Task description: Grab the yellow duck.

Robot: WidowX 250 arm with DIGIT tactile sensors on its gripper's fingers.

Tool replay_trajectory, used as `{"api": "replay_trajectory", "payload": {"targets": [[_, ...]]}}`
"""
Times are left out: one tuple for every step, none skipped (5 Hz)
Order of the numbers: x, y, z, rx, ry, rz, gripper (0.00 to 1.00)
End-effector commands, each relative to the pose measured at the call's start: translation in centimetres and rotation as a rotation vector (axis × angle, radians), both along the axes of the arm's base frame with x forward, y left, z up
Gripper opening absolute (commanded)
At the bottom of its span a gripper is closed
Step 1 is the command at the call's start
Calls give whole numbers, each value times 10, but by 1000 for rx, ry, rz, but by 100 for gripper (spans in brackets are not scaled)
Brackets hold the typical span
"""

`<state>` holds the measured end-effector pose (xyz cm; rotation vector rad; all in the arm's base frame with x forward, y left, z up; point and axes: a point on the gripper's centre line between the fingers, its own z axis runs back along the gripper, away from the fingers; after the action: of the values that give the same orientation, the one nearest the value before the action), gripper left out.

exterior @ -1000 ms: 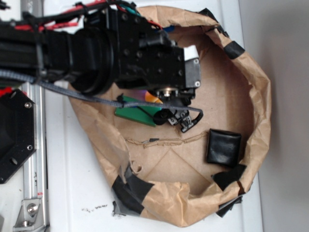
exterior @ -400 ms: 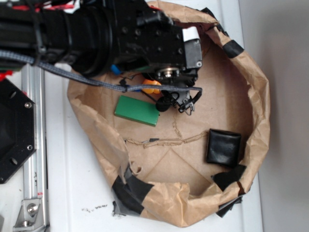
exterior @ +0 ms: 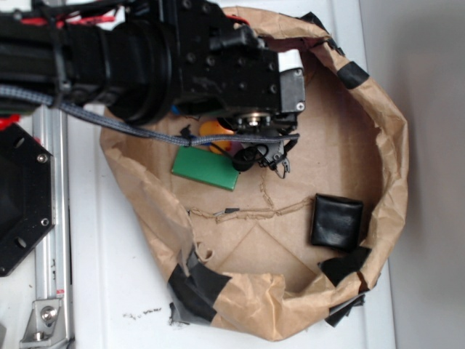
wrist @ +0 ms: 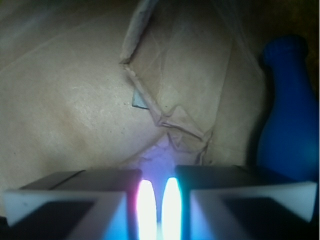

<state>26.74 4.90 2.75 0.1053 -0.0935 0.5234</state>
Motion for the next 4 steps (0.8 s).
{"api": "replay_trajectory", "payload": {"targets": [[59,-14,91,-35,-308,-194,0],[68,-23,124,-36,-367,-216,0],[60,-25,107,-39,-323,-214,0],[43,-26,91,-31,-263,-204,0]]}}
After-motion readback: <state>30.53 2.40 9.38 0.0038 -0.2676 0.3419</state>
